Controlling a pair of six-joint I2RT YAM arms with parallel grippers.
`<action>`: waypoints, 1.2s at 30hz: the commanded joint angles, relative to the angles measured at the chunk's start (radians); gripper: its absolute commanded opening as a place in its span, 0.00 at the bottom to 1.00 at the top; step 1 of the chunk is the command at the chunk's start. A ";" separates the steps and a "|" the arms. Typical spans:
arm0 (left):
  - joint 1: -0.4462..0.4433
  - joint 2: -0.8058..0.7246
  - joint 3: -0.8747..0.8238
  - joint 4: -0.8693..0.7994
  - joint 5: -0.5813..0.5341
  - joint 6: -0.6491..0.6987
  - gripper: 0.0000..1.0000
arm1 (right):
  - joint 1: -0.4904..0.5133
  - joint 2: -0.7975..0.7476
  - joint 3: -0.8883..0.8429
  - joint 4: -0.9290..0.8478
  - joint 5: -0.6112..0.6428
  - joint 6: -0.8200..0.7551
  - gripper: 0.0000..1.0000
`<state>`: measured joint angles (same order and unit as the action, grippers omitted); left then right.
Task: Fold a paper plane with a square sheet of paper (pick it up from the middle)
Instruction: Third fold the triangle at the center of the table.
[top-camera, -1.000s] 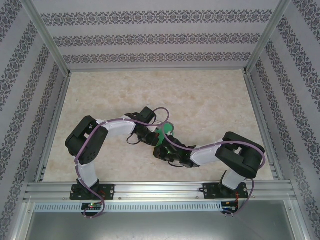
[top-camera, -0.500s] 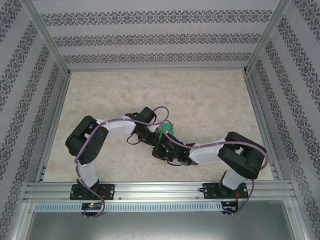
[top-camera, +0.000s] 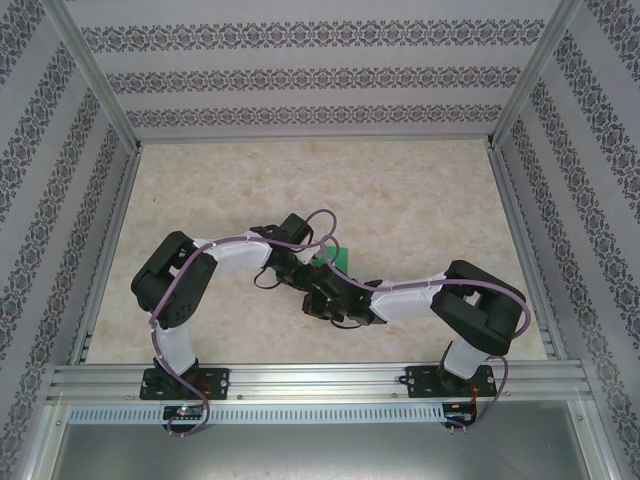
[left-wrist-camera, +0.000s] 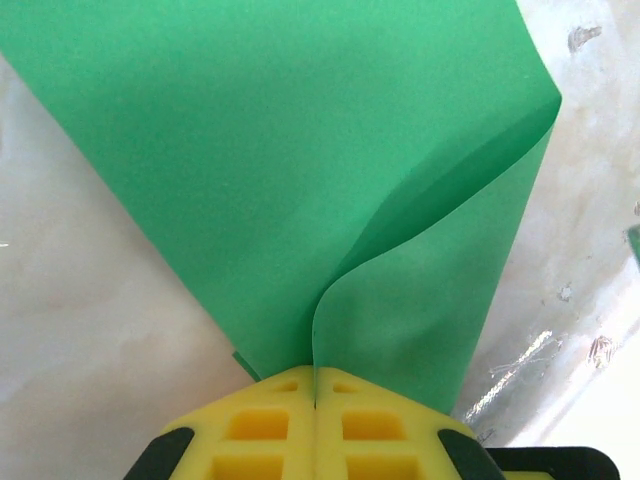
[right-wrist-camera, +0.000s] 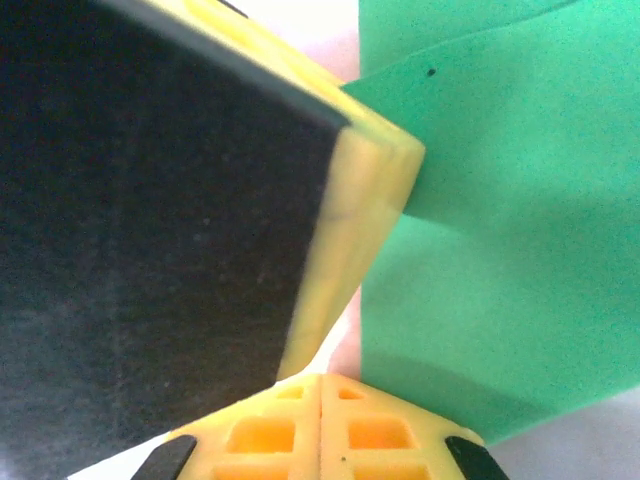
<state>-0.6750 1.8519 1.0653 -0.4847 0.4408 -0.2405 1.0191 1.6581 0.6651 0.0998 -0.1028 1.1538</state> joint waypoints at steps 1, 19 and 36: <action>-0.005 0.058 -0.014 -0.050 -0.061 0.011 0.00 | 0.030 -0.028 0.010 -0.069 0.002 -0.034 0.06; -0.006 0.069 -0.010 -0.055 -0.067 0.013 0.00 | -0.010 -0.099 -0.025 -0.016 -0.043 -0.064 0.07; -0.006 0.081 -0.006 -0.059 -0.067 0.019 0.00 | -0.290 -0.102 -0.092 0.133 -0.141 -0.143 0.11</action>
<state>-0.6754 1.8648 1.0813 -0.4950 0.4435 -0.2398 0.7368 1.5093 0.5426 0.1970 -0.1917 1.0397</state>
